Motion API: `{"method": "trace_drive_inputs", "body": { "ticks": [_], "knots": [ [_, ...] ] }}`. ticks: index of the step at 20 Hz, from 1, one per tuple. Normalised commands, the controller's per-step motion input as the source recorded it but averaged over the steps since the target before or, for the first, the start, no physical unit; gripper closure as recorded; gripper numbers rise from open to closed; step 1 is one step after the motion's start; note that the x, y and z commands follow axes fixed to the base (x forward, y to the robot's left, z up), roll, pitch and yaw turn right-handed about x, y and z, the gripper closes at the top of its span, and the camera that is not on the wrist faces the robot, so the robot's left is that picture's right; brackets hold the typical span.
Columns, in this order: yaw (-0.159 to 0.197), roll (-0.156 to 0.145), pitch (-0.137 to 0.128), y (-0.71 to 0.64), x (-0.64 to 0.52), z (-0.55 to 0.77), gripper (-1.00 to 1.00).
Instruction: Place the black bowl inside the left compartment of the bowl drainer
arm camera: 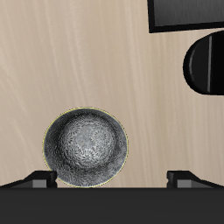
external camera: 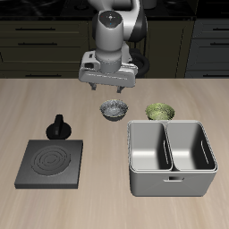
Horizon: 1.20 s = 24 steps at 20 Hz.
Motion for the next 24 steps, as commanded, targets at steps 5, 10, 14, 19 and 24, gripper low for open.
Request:
{"method": "trace_drive_inputs", "body": {
  "ticks": [5,10,14,19,24],
  "knots": [
    [-0.050,0.009,0.051,0.03,-0.06,-0.37,-1.00],
    [-0.018,-0.020,0.039,-0.04,0.00,-0.38,-1.00],
    [-0.003,-0.030,0.012,-0.07,0.01,-0.32,-1.00],
    [-0.013,-0.013,0.036,-0.09,0.01,-0.27,-1.00],
    [-0.036,-0.012,0.037,-0.16,0.02,-0.29,-1.00]
  ]
}}
